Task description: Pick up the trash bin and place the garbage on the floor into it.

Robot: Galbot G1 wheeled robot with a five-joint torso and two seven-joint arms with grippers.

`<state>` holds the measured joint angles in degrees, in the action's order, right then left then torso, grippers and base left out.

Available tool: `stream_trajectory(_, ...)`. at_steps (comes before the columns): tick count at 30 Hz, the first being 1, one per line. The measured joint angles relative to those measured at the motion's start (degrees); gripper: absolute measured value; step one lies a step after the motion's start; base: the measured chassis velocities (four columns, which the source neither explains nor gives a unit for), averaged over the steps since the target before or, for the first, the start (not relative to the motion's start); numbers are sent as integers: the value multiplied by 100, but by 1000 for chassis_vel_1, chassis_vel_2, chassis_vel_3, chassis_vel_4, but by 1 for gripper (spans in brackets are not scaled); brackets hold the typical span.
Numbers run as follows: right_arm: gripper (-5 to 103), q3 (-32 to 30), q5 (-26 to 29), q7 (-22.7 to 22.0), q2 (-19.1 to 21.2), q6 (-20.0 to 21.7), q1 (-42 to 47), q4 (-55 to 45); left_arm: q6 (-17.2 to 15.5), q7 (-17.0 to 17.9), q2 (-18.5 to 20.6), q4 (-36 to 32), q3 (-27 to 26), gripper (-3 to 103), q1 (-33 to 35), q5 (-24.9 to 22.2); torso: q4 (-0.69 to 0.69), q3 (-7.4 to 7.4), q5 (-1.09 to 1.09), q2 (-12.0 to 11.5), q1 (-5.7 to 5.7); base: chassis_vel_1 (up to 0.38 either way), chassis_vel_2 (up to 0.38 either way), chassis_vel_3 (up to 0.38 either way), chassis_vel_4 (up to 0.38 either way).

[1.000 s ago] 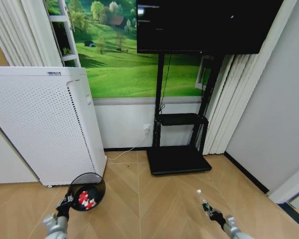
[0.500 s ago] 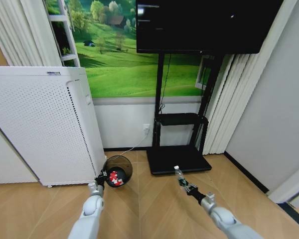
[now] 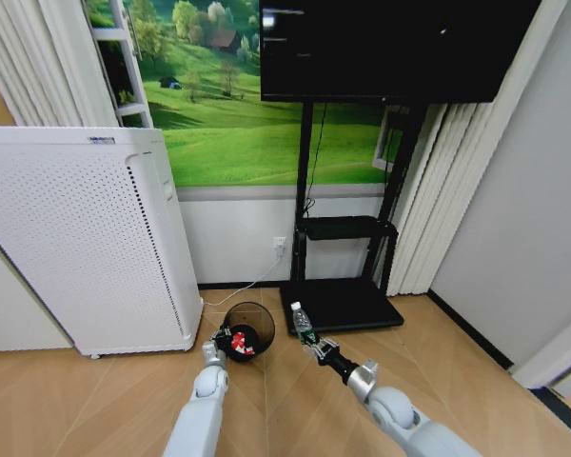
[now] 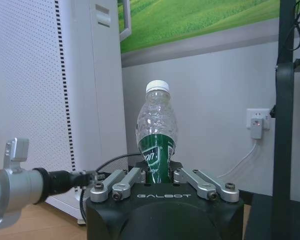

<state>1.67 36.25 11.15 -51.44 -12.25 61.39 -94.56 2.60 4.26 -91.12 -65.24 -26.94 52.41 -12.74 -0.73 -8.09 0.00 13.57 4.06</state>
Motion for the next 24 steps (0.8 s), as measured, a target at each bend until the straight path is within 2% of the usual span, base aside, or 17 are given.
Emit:
stream_trajectory(11,19,626,216,-38,-346,30,-740,618,-10,22,-100,-29,87,6,269,92,2,0,-2,0,0,0,0,0,0)
stream_trajectory(24,19,966,105,-76,-733,168,-937,754,5,-22,-125,111,91,6,92,60,0,0,-1,0,0,0,0,0,0)
